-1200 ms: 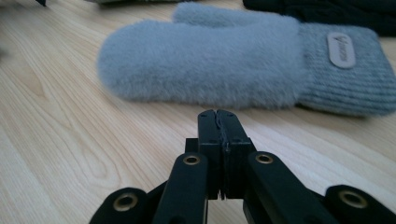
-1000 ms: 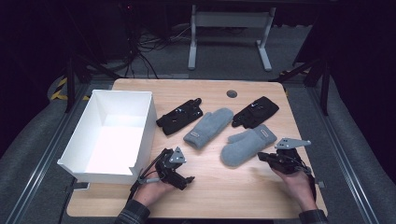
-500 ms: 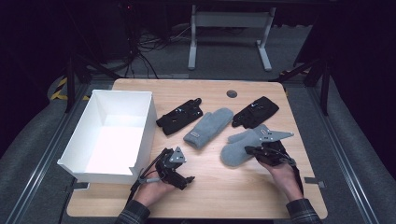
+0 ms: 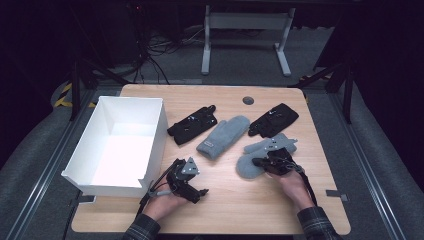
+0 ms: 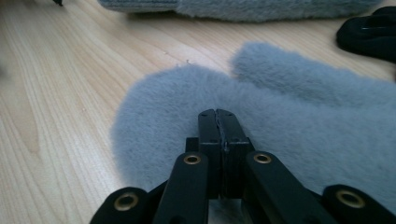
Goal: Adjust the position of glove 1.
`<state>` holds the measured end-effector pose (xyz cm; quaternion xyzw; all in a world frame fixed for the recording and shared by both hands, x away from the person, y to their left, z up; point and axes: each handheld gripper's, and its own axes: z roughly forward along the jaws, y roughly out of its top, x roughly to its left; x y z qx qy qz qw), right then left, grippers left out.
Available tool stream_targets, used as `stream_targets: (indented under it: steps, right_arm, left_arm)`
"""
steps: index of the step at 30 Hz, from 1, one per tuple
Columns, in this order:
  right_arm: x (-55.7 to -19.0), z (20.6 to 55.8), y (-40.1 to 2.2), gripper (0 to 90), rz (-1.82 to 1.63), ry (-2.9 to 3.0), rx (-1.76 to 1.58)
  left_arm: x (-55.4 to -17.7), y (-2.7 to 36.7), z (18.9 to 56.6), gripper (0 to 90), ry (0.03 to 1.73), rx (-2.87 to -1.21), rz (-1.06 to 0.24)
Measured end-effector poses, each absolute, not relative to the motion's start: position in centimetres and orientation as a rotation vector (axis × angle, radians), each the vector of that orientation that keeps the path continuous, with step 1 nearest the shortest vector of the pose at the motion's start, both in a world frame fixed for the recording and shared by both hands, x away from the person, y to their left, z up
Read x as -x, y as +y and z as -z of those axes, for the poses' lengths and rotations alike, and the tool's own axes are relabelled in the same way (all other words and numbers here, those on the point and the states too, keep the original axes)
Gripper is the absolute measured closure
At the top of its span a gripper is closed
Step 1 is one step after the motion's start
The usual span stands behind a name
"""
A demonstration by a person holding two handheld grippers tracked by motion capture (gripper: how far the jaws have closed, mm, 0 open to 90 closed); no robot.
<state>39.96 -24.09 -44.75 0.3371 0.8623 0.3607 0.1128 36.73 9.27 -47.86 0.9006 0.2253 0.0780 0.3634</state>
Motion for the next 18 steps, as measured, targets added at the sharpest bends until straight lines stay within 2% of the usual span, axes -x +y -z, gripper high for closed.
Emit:
stream_targets:
  steps: [18]
  right_arm:
    - [-37.1,45.1,-18.9,90.0,-1.107,2.675,-0.82]
  left_arm:
    - [-36.7,9.3,47.9,0.4,0.581,-2.318,-0.199]
